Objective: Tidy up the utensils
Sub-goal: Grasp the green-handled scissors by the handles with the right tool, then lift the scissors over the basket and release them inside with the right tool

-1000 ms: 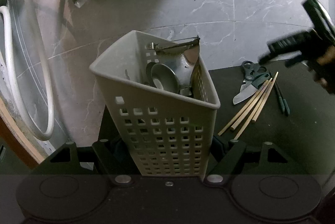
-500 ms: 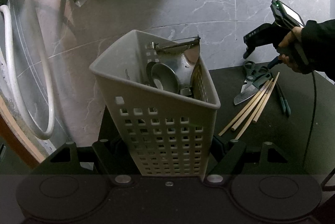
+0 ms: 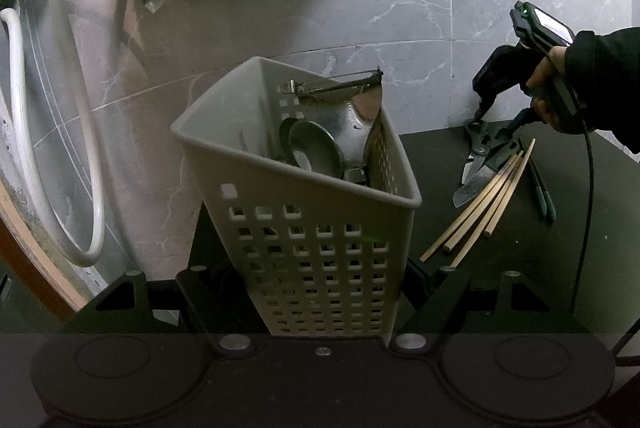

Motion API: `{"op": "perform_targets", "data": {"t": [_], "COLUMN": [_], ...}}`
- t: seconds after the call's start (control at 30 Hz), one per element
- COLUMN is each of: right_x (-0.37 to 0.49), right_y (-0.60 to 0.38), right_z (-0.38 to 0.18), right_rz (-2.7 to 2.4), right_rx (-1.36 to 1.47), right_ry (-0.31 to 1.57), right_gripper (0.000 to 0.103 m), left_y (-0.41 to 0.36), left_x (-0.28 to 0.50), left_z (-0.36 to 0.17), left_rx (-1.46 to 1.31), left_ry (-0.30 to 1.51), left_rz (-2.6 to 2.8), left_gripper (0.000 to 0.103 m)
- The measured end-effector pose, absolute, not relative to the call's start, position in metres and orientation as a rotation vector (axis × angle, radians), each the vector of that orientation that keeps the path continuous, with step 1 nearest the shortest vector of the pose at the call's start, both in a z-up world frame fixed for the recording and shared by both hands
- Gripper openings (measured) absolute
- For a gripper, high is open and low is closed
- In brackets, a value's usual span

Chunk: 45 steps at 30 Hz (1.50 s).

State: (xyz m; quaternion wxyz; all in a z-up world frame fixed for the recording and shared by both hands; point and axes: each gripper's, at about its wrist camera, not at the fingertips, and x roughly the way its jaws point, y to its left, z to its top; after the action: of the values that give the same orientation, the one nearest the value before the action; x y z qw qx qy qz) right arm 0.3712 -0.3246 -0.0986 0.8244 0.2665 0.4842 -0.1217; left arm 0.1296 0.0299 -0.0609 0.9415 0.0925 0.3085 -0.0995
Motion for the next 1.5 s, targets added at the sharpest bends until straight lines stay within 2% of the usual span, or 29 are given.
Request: {"op": "perform_targets", "data": {"t": [0.23,0.27,0.33,0.4,0.53,0.63,0.77,0.9,1.1,1.5], "right_x": [0.378,0.379,0.381,0.38,0.377,0.377,0.372,0.357,0.321,0.228], "right_y": [-0.304,-0.299,-0.29,-0.284,-0.277,-0.274,-0.259,-0.27,-0.288,-0.275], "right_z": [-0.098,-0.098,-0.098,-0.097,-0.096,-0.097,-0.097,-0.093,-0.073,-0.011], "right_rz": [-0.295,-0.297,-0.302,-0.281,-0.243,-0.236,-0.222,-0.186,-0.1,0.06], "right_rx": [0.424,0.391,0.337,0.33,0.334,0.302,0.213,0.335,0.469,0.404], "right_ry": [1.047,1.047,1.045,1.037,1.032,1.025,0.989,0.958,0.802,0.392], "right_gripper": [0.06,0.058,0.046,0.041,0.038,0.042,0.037,0.033,0.032,0.032], "left_y": [0.03,0.03,0.03,0.03,0.03,0.03,0.031,0.031,0.031,0.032], "left_x": [0.13,0.13,0.13,0.13,0.13,0.13,0.13,0.129,0.127,0.125], "left_z": [-0.061,-0.061,-0.061,-0.061,-0.061,-0.061,-0.062,-0.062,-0.063,-0.063], "left_rx": [0.189,0.189,0.189,0.188,0.188,0.188,0.186,0.187,0.188,0.189], "left_ry": [0.629,0.629,0.629,0.628,0.628,0.628,0.626,0.622,0.617,0.608], "left_rz": [-0.203,-0.203,-0.203,-0.203,-0.203,-0.203,-0.203,-0.205,-0.206,-0.213], "left_gripper": [0.079,0.079,0.079,0.079,0.079,0.079,0.078,0.078,0.078,0.078]}}
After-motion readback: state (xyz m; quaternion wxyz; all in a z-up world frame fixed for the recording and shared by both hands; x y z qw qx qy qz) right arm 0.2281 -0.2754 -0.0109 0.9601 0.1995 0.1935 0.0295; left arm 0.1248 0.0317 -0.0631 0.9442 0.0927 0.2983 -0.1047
